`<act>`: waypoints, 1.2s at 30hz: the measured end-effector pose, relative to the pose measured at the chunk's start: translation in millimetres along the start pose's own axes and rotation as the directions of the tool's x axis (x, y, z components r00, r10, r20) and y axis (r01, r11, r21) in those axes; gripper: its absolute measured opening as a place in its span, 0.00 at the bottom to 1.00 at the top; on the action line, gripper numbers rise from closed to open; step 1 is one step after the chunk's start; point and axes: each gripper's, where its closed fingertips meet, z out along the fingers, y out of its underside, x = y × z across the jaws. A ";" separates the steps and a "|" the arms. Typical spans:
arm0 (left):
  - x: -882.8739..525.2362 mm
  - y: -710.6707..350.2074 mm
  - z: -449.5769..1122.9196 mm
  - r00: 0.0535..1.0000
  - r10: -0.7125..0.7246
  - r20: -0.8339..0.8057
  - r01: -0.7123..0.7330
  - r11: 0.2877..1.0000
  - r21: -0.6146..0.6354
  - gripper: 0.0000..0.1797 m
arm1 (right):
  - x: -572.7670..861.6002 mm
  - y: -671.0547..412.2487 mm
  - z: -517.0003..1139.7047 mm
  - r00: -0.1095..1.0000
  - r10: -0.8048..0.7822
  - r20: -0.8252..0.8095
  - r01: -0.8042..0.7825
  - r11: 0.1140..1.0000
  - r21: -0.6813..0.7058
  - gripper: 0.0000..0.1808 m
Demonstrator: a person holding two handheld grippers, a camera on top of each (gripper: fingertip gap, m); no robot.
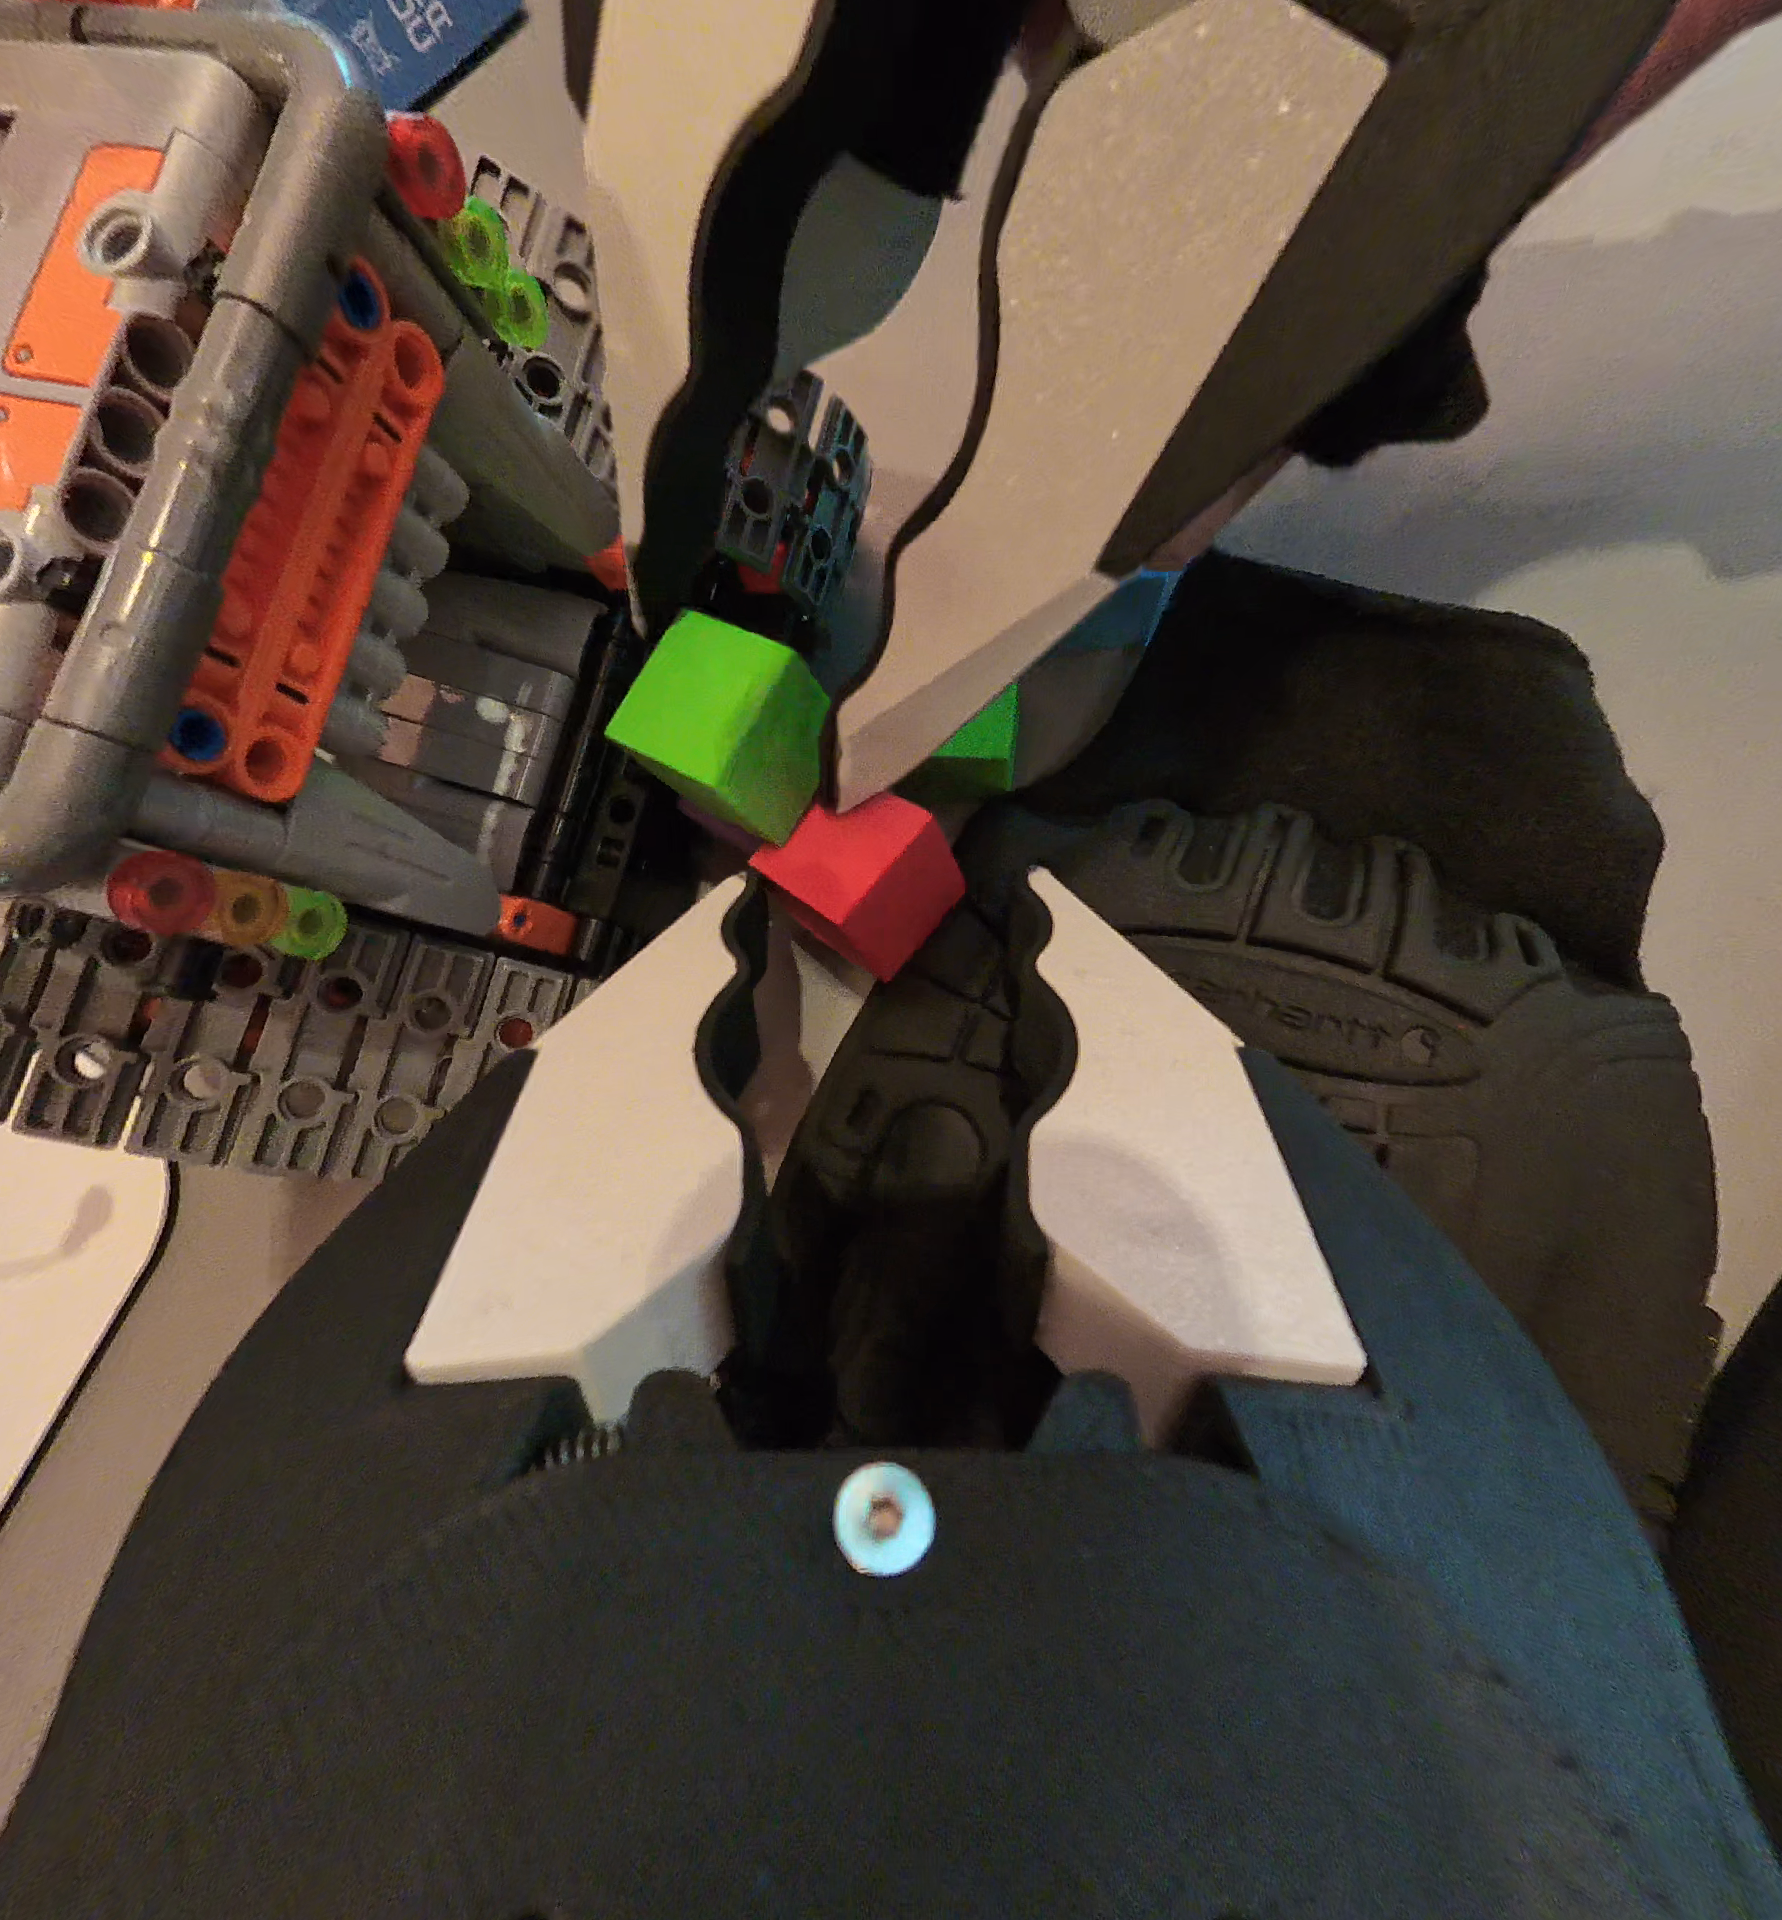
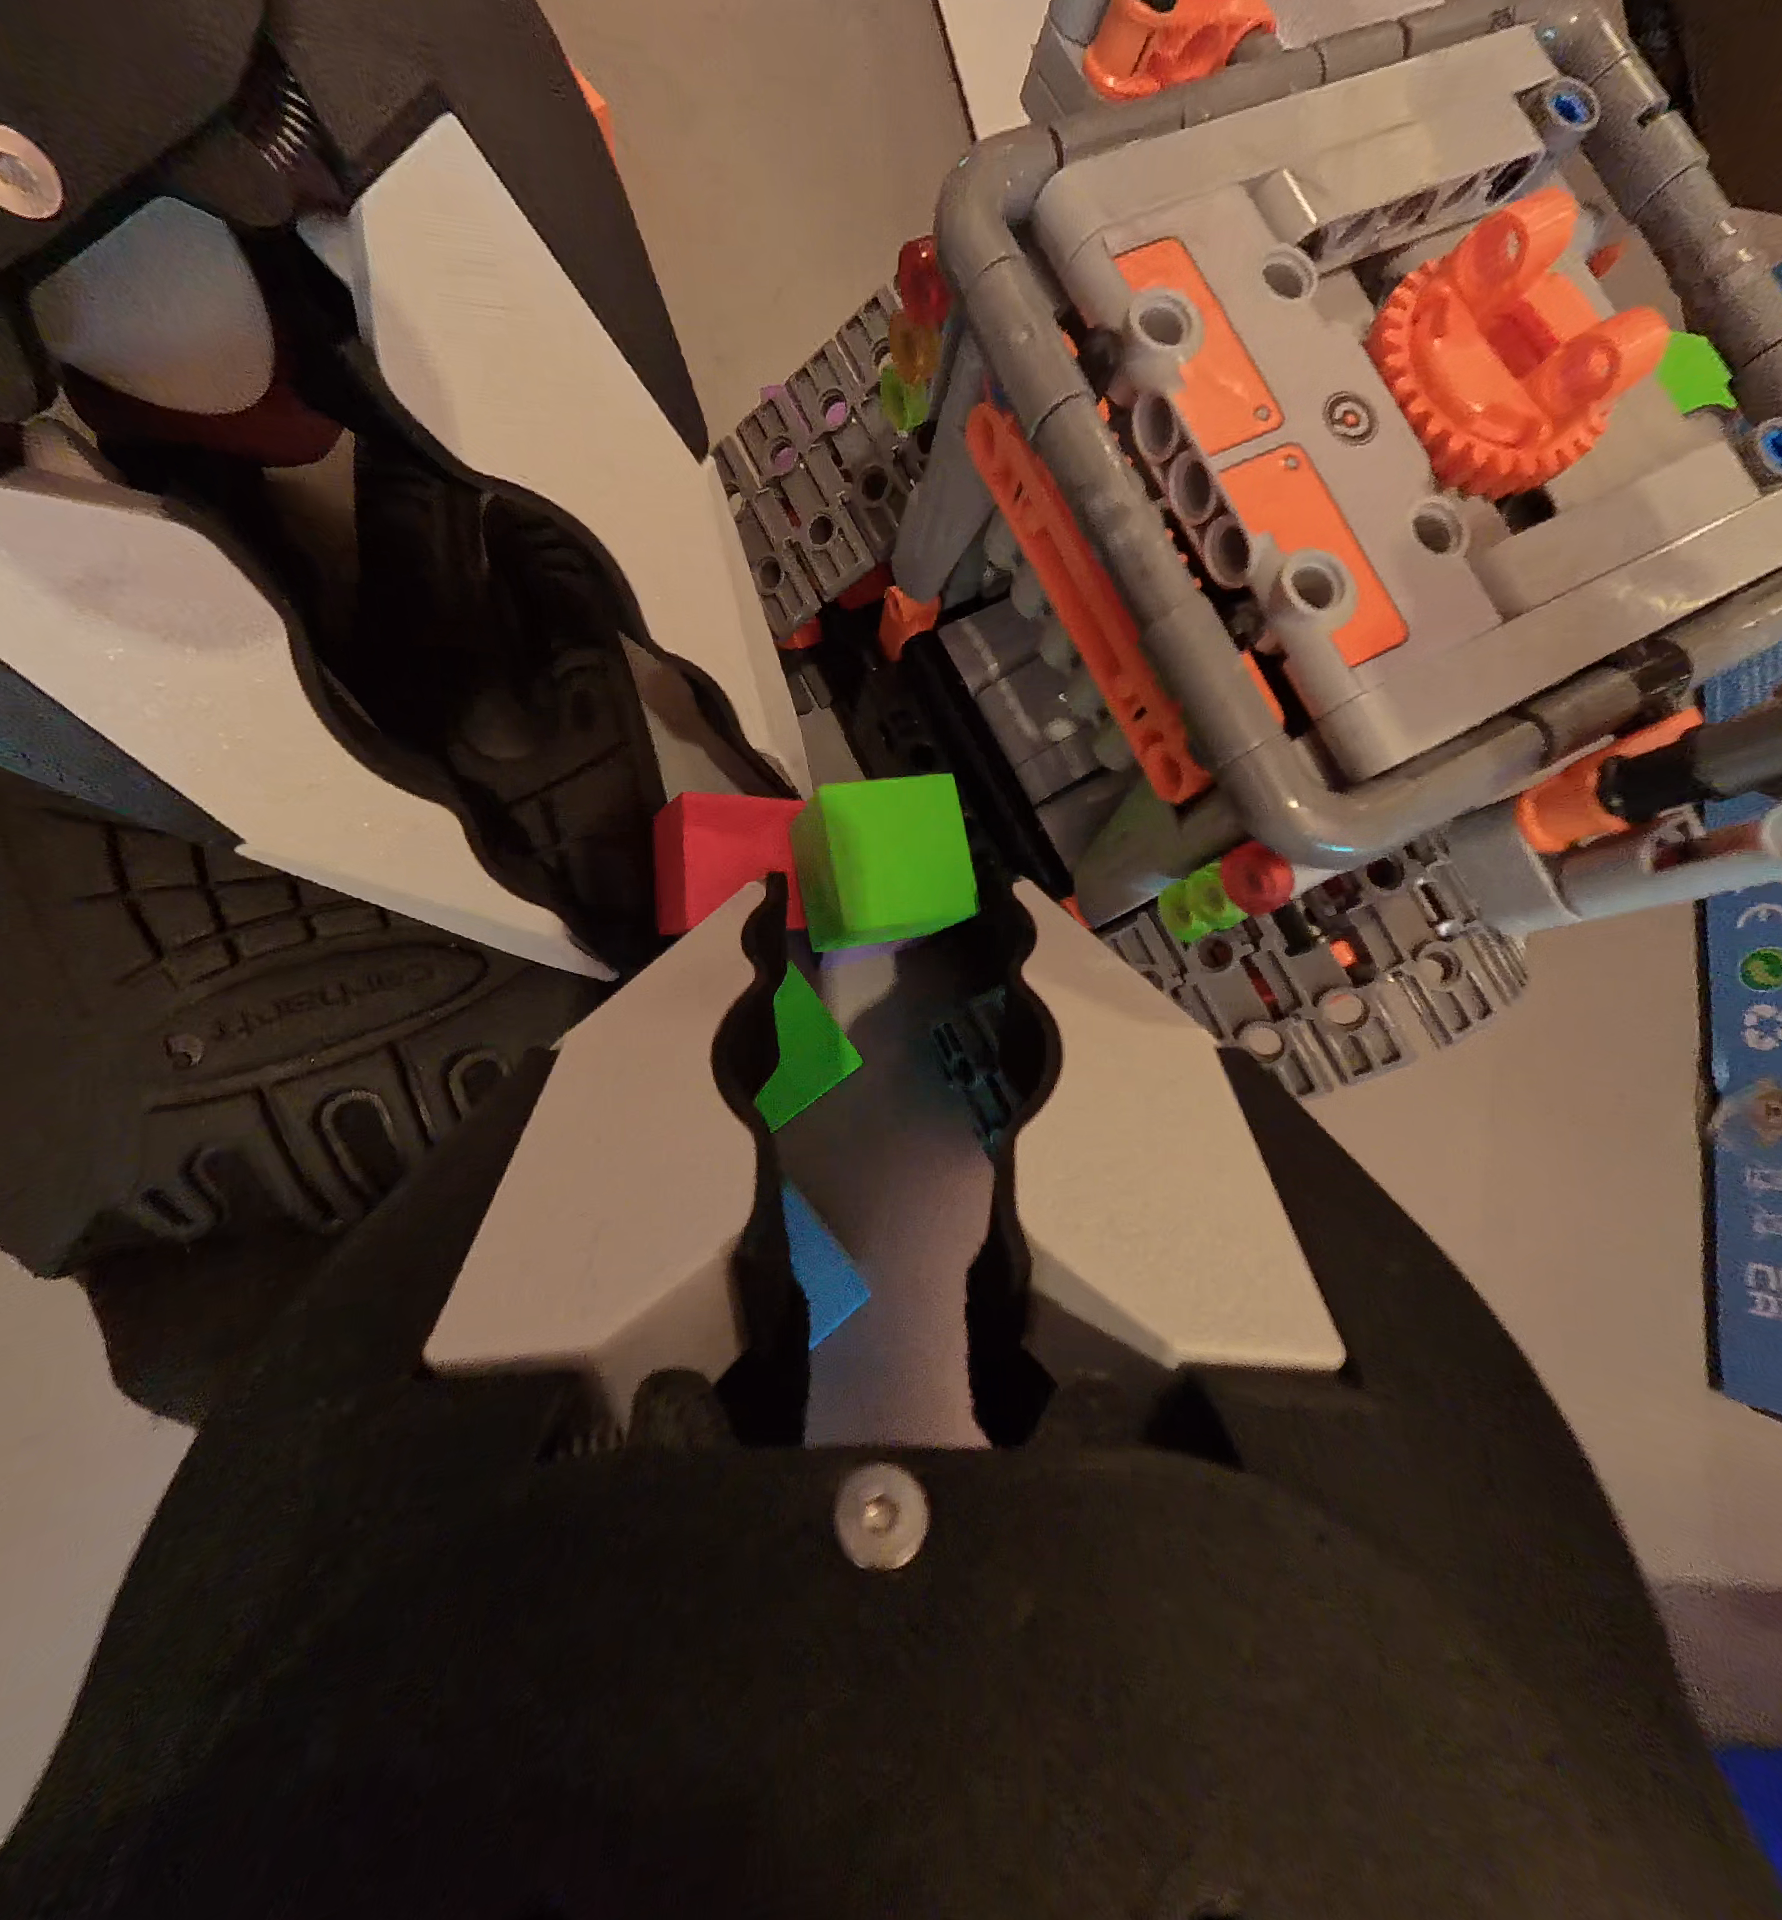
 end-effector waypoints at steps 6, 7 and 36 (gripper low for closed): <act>-2.2 -2.3 3.1 1.000 -0.006 -0.002 0.006 1.000 0.025 0.19 | -3.4 -4.1 1.9 0.998 0.047 0.046 -0.050 0.997 0.062 0.15; -2.0 -2.3 2.4 1.000 -0.005 -0.002 0.005 1.000 0.031 0.19 | -4.4 -4.5 0.0 0.998 0.048 0.051 -0.052 0.996 0.069 0.15; 0.0 -16.4 -7.1 1.000 0.002 0.029 -0.006 0.991 0.134 0.19 | 89.4 -110.3 -132.3 0.909 -0.326 0.260 0.355 0.932 -0.073 0.16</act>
